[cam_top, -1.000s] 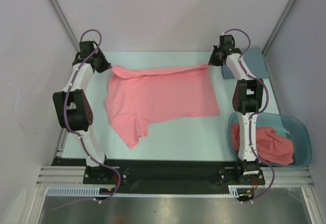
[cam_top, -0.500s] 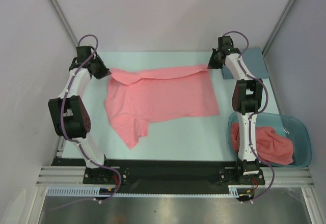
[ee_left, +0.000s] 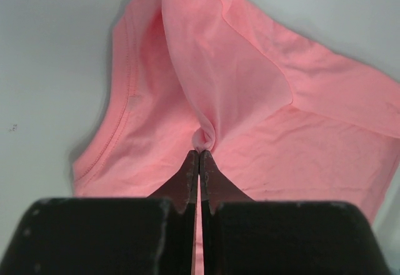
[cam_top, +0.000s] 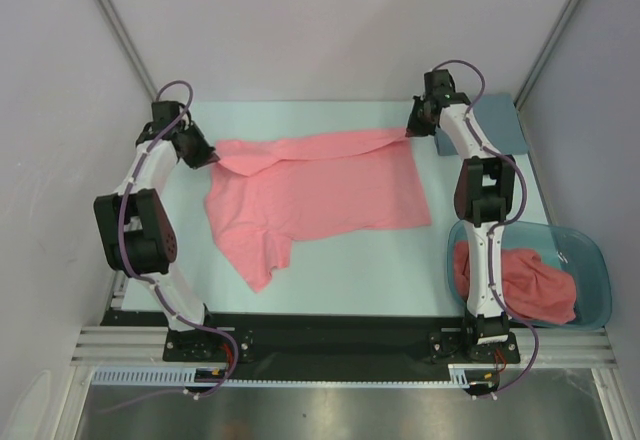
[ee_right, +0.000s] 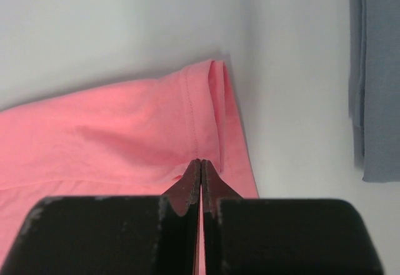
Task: Fold and stack the t-shirts
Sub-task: Fold the tshirt
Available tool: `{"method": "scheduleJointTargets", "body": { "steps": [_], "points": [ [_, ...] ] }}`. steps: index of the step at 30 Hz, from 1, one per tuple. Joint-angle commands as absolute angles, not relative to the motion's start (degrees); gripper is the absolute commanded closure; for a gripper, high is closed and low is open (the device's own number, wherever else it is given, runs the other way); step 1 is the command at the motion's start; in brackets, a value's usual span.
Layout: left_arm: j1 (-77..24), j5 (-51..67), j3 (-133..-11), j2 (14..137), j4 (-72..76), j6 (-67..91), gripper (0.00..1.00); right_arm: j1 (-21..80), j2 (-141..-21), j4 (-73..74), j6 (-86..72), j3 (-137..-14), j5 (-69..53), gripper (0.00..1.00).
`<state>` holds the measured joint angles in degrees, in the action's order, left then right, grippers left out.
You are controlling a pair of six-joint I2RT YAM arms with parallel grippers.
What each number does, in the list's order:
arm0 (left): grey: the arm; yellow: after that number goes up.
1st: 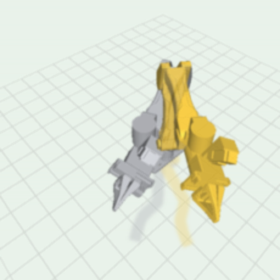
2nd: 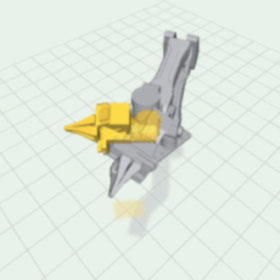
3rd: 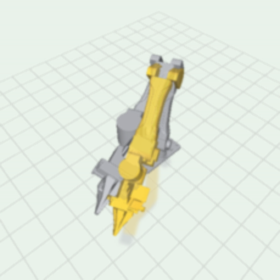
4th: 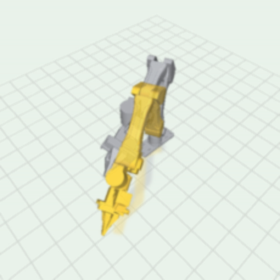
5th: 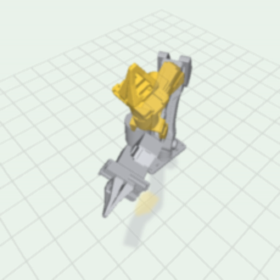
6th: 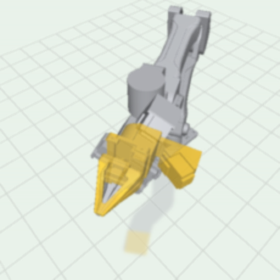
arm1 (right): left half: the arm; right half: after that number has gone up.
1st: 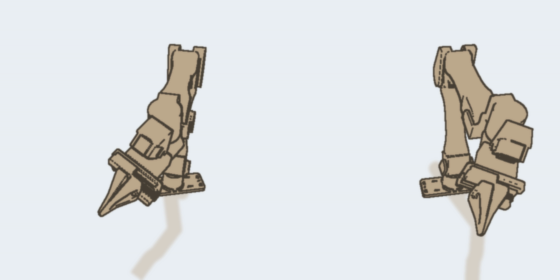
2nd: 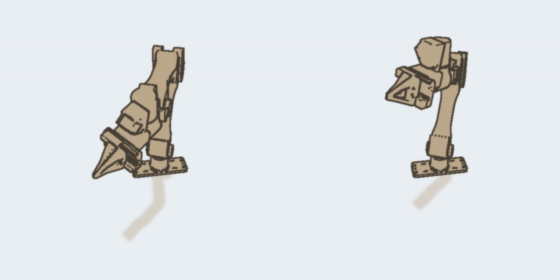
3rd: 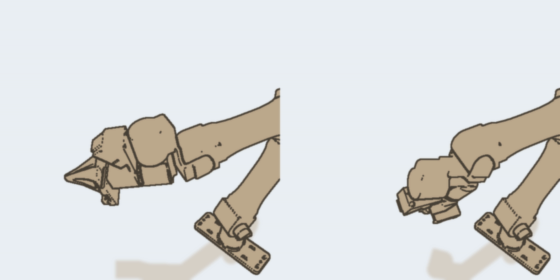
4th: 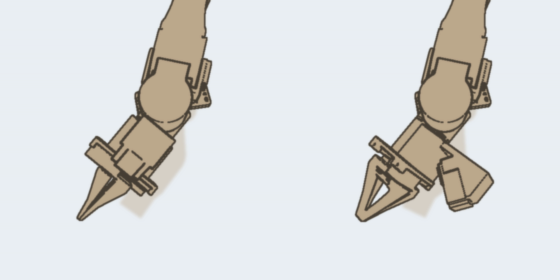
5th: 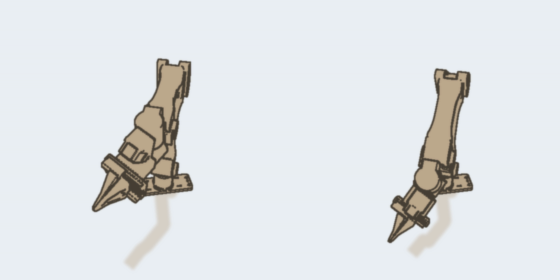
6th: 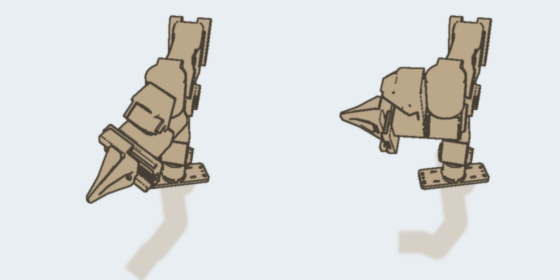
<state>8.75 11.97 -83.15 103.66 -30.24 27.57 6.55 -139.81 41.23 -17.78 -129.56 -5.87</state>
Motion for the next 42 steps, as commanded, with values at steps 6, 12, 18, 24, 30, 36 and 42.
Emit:
{"method": "scheduleJointTargets", "body": {
  "steps": [6,12,18,24,30,36,42],
  "points": [
    [11.34,17.13,-83.59,98.88,-29.79,29.79,1.0,6.5,-133.95,41.83,-16.96,-131.4,-5.36,1.0],
    [11.34,17.58,-77.45,97.74,-28.13,30.67,1.0,6.77,-133.68,41.49,-16.61,-128.5,-5.36,1.0],
    [11.34,15.56,-74.79,99.92,-28.64,30.41,0.88,7.12,-135.09,41.22,-16.87,-127.79,-5.63,1.0],
    [11.25,12.23,-74.7,97.31,-27.69,29.1,0.49,7.03,-135.44,43.41,-16.7,-128.06,-2.03,0.75],
    [11.34,8.87,-82.32,98.07,-24.7,26.99,0.39,6.86,-135.18,42.29,-15.73,-129.99,-0.09,0.49],
    [11.34,12.66,-93.93,109.5,-20.93,24.87,0.42,6.85,-139.82,37.88,-16.26,-135.42,-2.72,0.35],
    [11.51,11.6,-106.4,121.08,-23.98,23.64,0.41,5.98,-144.67,35.08,-18.8,-139.05,-4.56,0.37]
  ]
}}
